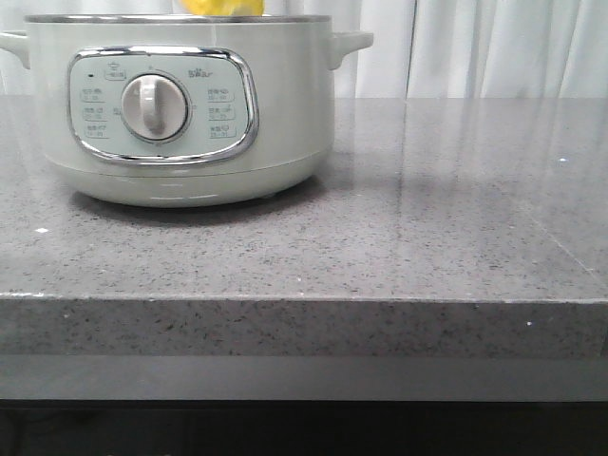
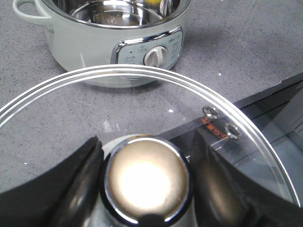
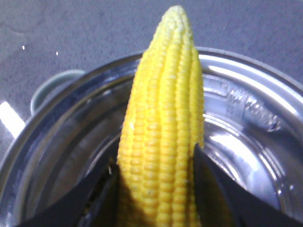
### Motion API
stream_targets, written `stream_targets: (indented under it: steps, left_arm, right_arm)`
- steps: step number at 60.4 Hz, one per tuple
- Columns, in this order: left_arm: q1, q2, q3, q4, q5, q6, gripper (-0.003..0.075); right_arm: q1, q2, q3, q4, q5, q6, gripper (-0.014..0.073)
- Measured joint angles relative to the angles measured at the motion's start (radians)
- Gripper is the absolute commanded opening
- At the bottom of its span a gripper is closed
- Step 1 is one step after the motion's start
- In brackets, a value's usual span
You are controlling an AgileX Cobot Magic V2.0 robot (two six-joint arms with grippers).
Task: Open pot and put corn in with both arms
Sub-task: 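Carry the corn cob with the right gripper over the open pot, then open the right gripper to drop the corn into the pot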
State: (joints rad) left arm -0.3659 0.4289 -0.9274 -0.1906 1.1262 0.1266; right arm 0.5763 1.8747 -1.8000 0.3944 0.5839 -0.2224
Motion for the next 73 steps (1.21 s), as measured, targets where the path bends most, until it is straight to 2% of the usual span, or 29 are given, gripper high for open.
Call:
stream_targets:
  steps: [11,26,30,41,50,61,73]
  left_arm:
    - [0.000,0.000,0.000,0.000,0.000,0.000,0.0335]
    - [0.000,0.000,0.000,0.000,0.000,0.000,0.0335]
    - [0.000,0.000,0.000,0.000,0.000,0.000,0.0335]
    - [0.000,0.000,0.000,0.000,0.000,0.000,0.0335]
    - [0.000,0.000,0.000,0.000,0.000,0.000,0.0335]
    - [0.000,0.000,0.000,0.000,0.000,0.000,0.0335]
    - [0.000,0.000,0.000,0.000,0.000,0.000,0.0335]
  right_arm:
    - [0.002,0.024,0.000,-0.002,0.060,0.000,0.0479]
    - [0.002,0.024,-0.005,-0.002,0.060,0.000,0.0481]
    - [0.002,0.024,-0.005,-0.002,0.060,0.000,0.0431]
    - [0.002,0.024,-0.005,-0.002,0.060,0.000,0.0116]
    - [0.000,0.019,-0.005,-0.002,0.060,0.000,-0.0068]
    - [-0.050,-0.015,-0.005,-0.002,0.065,0.000,-0.0068]
    - [-0.171,-0.112,0.037,-0.024,0.081,0.000,-0.0068]
